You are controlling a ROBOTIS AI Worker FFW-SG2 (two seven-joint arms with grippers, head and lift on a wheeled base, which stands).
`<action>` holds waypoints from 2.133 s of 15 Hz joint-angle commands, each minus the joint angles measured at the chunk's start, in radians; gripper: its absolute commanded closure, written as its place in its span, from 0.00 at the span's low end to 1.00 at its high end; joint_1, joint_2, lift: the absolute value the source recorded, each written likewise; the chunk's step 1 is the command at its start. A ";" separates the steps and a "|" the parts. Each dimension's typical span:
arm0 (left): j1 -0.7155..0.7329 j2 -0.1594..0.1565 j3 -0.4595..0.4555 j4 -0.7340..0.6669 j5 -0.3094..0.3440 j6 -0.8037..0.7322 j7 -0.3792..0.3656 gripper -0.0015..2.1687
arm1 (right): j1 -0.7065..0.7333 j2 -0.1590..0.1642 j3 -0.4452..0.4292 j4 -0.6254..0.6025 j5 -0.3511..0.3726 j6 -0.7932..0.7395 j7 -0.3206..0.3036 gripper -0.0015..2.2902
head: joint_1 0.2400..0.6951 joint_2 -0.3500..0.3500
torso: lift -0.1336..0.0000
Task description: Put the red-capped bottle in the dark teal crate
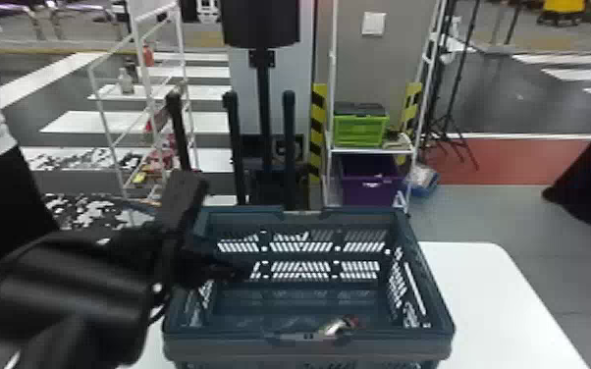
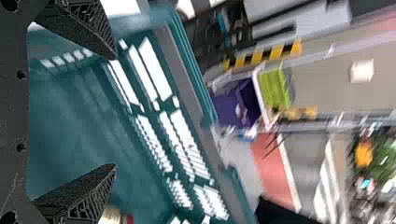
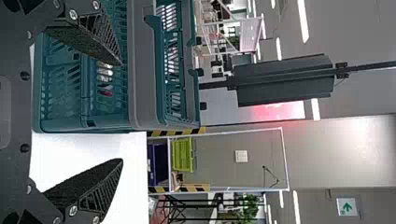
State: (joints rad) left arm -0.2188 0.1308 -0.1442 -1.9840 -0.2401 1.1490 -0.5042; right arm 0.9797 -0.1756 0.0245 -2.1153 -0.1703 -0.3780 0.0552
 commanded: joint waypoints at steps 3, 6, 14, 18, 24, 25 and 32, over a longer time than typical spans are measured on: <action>0.314 0.009 0.195 -0.271 0.194 -0.202 0.196 0.03 | -0.006 -0.007 -0.002 -0.002 0.000 0.006 0.000 0.07 | 0.57 0.50 | 1.00; 0.526 -0.005 0.265 -0.355 0.282 -0.512 0.326 0.03 | -0.010 -0.012 -0.002 0.000 -0.002 0.018 0.000 0.07 | 0.57 0.50 | 1.00; 0.903 -0.066 0.218 -0.159 0.309 -1.239 0.532 0.03 | -0.023 -0.018 0.000 0.009 -0.006 0.031 0.000 0.07 | 0.57 0.50 | 1.00; 0.963 -0.080 0.190 -0.041 0.303 -1.469 0.575 0.03 | -0.029 -0.019 0.002 0.009 -0.005 0.043 0.000 0.07 | 0.57 0.50 | 1.00; 1.006 -0.092 0.189 0.010 0.285 -1.536 0.601 0.03 | -0.038 -0.028 0.006 0.006 -0.005 0.058 0.000 0.07 | 0.57 0.50 | 1.00; 1.009 -0.094 0.176 0.019 0.278 -1.536 0.601 0.03 | -0.038 -0.030 0.006 0.003 -0.006 0.064 0.000 0.07 | 0.57 0.50 | 1.00; 1.012 -0.092 0.166 0.019 0.274 -1.548 0.605 0.03 | -0.039 -0.035 0.009 -0.003 -0.006 0.074 0.000 0.07 | 0.57 0.50 | 1.00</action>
State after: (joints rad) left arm 0.7919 0.0368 0.0202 -1.9635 0.0338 -0.3994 0.1010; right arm 0.9414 -0.2082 0.0337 -2.1176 -0.1758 -0.3069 0.0552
